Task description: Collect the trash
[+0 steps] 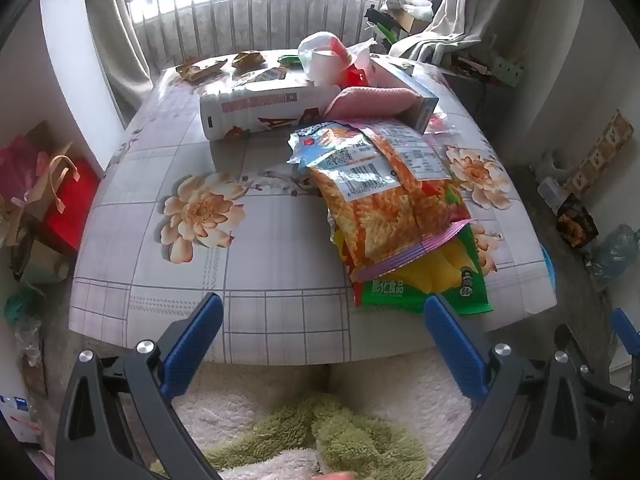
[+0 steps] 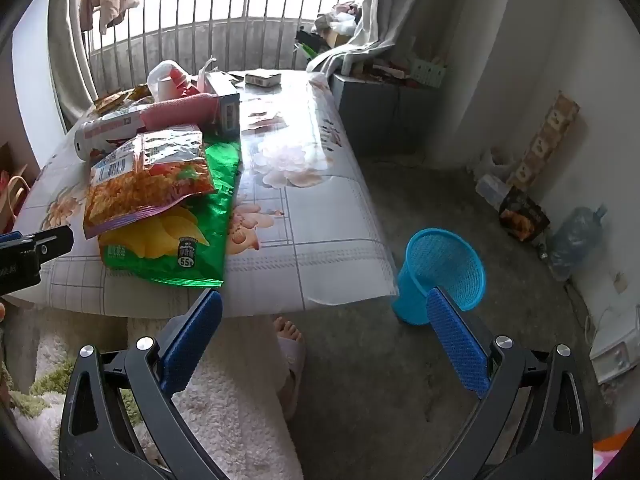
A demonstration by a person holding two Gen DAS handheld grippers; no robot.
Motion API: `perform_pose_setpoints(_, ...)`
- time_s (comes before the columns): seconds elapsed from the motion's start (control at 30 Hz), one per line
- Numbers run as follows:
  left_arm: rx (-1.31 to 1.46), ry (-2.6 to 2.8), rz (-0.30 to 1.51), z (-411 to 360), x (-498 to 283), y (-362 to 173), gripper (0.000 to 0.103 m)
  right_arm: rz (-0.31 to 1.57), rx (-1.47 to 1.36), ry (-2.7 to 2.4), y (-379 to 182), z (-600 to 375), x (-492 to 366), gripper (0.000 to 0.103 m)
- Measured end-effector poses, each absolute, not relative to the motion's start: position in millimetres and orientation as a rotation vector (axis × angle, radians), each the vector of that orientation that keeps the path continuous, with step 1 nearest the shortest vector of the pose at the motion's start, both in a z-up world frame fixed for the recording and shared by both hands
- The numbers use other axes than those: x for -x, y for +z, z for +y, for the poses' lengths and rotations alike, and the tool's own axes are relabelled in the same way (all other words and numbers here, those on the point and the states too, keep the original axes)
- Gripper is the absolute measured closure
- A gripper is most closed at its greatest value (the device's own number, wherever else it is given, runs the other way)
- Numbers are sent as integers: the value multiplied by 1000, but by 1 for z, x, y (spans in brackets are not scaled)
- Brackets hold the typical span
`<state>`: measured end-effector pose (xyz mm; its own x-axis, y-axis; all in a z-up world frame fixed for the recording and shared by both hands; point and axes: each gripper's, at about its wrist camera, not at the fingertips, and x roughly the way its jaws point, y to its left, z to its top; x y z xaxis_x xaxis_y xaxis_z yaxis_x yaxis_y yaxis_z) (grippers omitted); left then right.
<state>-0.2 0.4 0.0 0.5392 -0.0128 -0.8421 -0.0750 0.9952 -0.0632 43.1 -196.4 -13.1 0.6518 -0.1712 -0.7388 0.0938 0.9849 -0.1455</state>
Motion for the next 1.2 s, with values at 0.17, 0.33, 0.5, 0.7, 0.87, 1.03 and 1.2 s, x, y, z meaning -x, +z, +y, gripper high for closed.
perform_pose_setpoints(0.17, 80, 23, 1016, -6, -3, -1, 4, 849, 95, -146, -13, -196, -44, 6)
perform_pose_setpoints(0.33, 62, 11, 1013, -9, -1, 3, 4, 852, 90, -144, -11, -197, -45, 6)
perform_pose_setpoints(0.5, 69, 2, 1011, -6, 2, 1, 4, 850, 101, -139, -9, -195, -48, 6)
perform_pose_setpoints(0.7, 74, 5, 1013, -7, 2, 0, 4, 839, 107, -131, -9, -190, -45, 6)
perform_pose_setpoints(0.87, 73, 3, 1013, -7, 2, -1, 4, 837, 109, -131, -8, -189, -45, 6)
perform_pose_setpoints(1.03, 73, 4, 1018, -8, 2, -1, 4, 839, 110, -130, -7, -189, -45, 6)
perform_pose_setpoints(1.2, 72, 8, 1011, -7, 3, 0, 4, 840, 112, -128, -7, -189, -46, 6)
